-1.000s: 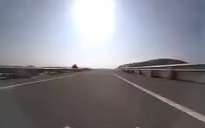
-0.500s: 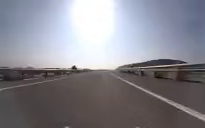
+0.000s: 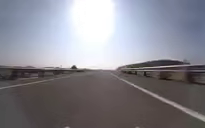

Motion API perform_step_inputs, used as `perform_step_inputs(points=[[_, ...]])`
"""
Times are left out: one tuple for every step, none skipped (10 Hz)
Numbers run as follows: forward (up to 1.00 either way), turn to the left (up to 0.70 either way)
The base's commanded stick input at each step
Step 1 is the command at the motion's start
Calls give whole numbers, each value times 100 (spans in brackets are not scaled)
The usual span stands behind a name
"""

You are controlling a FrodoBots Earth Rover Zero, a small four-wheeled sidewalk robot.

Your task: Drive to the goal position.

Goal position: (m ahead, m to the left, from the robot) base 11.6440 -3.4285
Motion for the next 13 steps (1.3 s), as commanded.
perform_step_inputs(points=[[100,0],[100,0],[100,0],[100,0],[100,0],[100,0],[100,0],[100,0],[100,0],[100,0],[100,0],[100,0],[100,0]])
